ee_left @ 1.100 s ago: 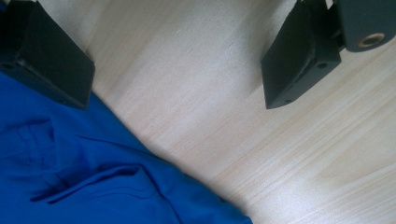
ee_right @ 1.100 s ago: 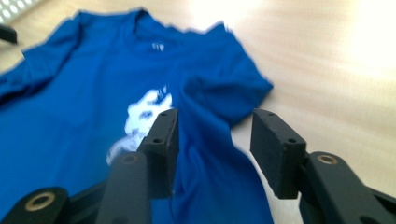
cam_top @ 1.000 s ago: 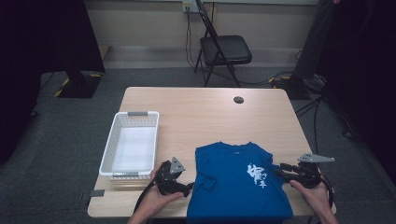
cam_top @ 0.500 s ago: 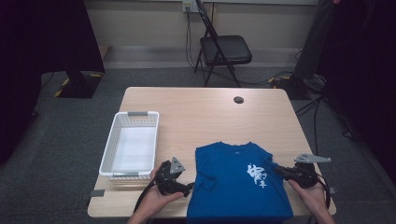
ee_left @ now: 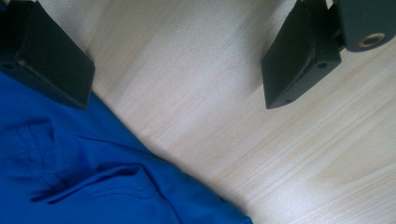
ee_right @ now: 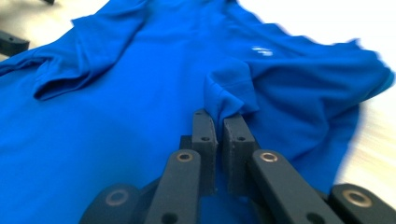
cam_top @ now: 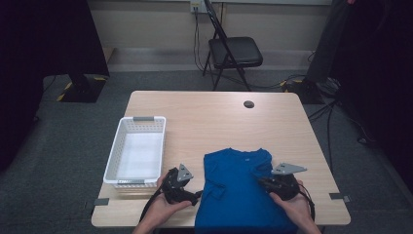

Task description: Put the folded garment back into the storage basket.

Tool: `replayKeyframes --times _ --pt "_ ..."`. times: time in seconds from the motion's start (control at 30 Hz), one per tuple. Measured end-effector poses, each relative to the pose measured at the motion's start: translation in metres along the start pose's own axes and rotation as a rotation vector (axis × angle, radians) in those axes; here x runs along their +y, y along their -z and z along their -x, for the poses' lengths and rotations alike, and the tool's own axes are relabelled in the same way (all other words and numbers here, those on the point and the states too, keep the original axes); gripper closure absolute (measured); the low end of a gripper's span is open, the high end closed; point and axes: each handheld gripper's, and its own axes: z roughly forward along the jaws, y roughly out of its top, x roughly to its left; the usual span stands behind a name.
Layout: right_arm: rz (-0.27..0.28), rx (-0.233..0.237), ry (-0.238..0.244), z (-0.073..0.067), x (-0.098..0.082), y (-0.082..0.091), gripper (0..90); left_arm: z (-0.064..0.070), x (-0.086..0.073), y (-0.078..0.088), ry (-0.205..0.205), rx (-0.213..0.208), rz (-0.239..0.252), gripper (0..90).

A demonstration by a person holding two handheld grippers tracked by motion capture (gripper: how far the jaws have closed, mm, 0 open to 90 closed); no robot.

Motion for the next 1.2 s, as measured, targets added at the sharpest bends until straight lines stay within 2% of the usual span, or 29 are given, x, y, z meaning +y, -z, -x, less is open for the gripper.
replayKeyframes --times 0.13,0.23,0.3,0.37,0.47,0.53,0.6,0.67,0.77,0.87,0.97,1.03,1.1,1.13,1.2 --pt "-0.014 0.058 0.038 -0.02 0.001 -0.013 74.2 0.0 0.0 0.0 0.002 -0.001 0.0 9.0" --pt "-0.007 0.108 0.052 -0.027 0.003 -0.013 71.8 0.0 0.0 0.0 0.004 0.002 -0.001 9.0" --pt "0.022 0.16 0.051 -0.029 0.004 -0.009 71.1 0.001 0.001 0.0 0.008 0.007 -0.007 9.0" --pt "0.046 0.181 0.044 -0.028 0.007 -0.003 70.9 0.001 0.002 0.0 0.009 0.008 -0.016 9.1" --pt "0.082 0.151 0.012 -0.017 0.01 0.008 70.4 0.001 0.002 0.0 0.012 0.006 -0.023 9.0" --pt "0.105 0.145 -0.019 -0.006 0.009 0.016 70.2 0.001 0.003 0.0 0.013 0.005 -0.029 9.0" --pt "0.117 0.115 -0.039 0.006 0.008 0.023 70.2 0.0 0.005 0.0 0.005 0.005 -0.041 9.2" --pt "0.132 0.094 -0.055 0.016 0.005 0.029 69.7 0.0 0.005 0.001 0.017 0.006 -0.039 11.9" --pt "0.137 0.057 -0.062 0.029 0.001 0.038 67.7 -0.001 0.008 0.003 0.017 -0.025 -0.041 16.5" --pt "0.132 0.025 -0.071 0.04 -0.001 0.041 64.8 -0.001 0.018 0.008 0.019 -0.014 -0.004 17.0" --pt "0.109 0.011 -0.066 0.047 -0.001 0.038 61.3 0.001 0.034 0.008 0.01 -0.02 0.031 17.0" --pt "0.104 0.019 -0.063 0.048 0.002 0.032 60.6 0.003 0.044 0.003 0.015 -0.024 0.051 17.5" --pt "0.092 0.026 -0.054 0.047 0.007 0.024 62.4 0.0 0.053 -0.005 0.06 -0.03 0.073 24.3" --pt "0.083 0.027 -0.045 0.046 0.009 0.019 63.5 -0.001 0.056 -0.01 0.068 -0.023 0.072 26.5" --pt "0.07 0.035 -0.031 0.044 0.013 0.009 66.2 -0.002 0.059 -0.02 0.057 -0.009 0.074 30.6"
